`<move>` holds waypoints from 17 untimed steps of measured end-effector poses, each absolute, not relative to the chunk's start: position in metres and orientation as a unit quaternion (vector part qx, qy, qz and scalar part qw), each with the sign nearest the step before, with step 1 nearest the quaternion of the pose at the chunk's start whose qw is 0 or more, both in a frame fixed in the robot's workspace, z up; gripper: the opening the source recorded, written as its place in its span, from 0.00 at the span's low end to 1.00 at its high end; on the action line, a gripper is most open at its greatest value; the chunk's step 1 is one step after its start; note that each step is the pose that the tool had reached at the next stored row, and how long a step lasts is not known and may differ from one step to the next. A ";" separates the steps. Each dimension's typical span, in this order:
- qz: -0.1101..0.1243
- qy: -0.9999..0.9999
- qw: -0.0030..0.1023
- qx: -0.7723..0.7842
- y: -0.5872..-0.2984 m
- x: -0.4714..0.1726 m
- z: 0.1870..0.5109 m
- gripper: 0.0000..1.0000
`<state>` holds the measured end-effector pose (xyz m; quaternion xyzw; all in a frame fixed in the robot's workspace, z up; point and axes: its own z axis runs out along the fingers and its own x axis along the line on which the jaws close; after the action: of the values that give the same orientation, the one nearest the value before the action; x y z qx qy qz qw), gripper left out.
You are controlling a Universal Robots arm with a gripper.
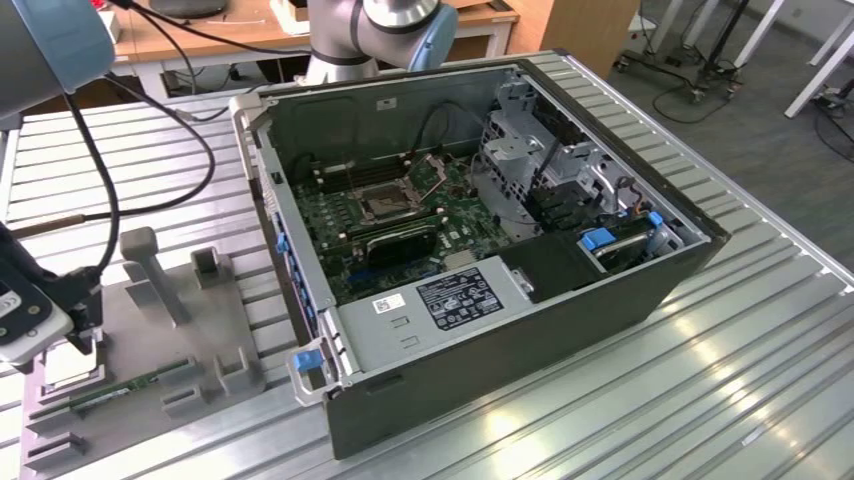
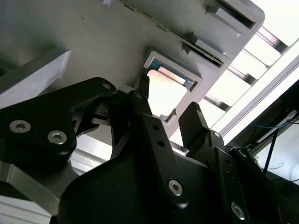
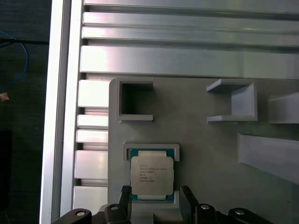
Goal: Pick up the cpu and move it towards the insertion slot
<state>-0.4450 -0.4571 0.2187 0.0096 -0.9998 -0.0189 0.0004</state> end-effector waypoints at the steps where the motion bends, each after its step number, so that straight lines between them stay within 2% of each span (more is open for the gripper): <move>1: -0.019 -1.000 0.000 0.010 -0.457 -0.445 0.218 0.53; 17: -0.019 -1.000 0.000 0.010 -0.455 -0.445 0.215 0.53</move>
<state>-0.4450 -0.4549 0.2152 0.0095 -0.9998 -0.0189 0.0004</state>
